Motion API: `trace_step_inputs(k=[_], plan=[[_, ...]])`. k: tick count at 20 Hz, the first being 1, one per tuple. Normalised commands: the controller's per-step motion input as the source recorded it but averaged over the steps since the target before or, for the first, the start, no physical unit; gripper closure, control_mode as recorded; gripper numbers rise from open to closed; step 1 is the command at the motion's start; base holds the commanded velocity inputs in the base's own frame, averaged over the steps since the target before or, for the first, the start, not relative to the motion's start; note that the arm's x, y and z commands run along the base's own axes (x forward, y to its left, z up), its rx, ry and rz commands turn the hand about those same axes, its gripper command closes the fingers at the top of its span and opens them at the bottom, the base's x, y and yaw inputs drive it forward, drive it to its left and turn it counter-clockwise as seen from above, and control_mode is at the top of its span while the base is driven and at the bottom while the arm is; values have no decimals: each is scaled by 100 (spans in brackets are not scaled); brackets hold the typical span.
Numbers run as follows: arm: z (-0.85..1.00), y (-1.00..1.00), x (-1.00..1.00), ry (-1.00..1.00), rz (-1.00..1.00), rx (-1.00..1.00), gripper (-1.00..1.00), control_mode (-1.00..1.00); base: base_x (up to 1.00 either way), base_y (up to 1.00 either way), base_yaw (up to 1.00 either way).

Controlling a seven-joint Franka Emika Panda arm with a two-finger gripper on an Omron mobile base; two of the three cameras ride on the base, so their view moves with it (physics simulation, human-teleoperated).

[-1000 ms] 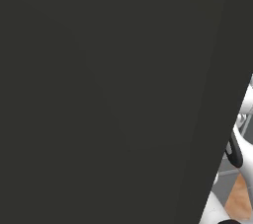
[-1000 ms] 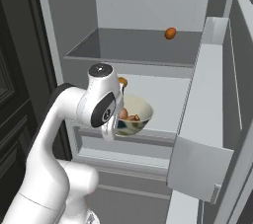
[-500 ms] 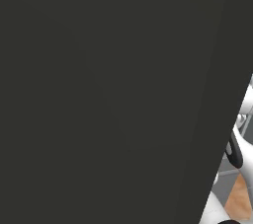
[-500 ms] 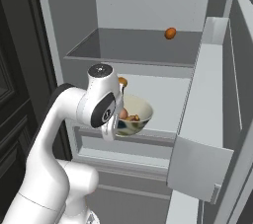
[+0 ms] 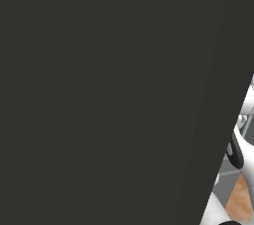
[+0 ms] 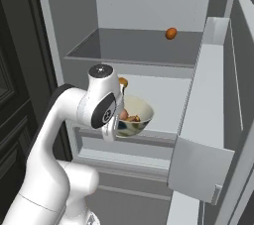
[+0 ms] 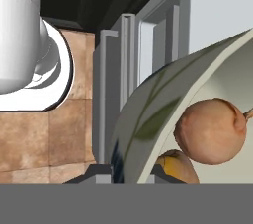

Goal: Pick the chicken drumstick and onion from their plates and place them in the bowl. Then put the bowl in the fridge.

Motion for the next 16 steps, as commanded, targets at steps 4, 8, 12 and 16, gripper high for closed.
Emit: trace_step_inputs(k=[4, 8, 12, 16], plan=[[0, 0, -2, 0, 0, 0, 100, -100, 0, 0, 0], [0, 0, -5, -1, 0, 0, 100, -100, 0, 0, 0], [-4, -4, -1, -30, 9, 0, 100, -100, 0, 0, 0], [-10, 0, 10, -39, 11, 0, 100, -100, 0, 0, 0]])
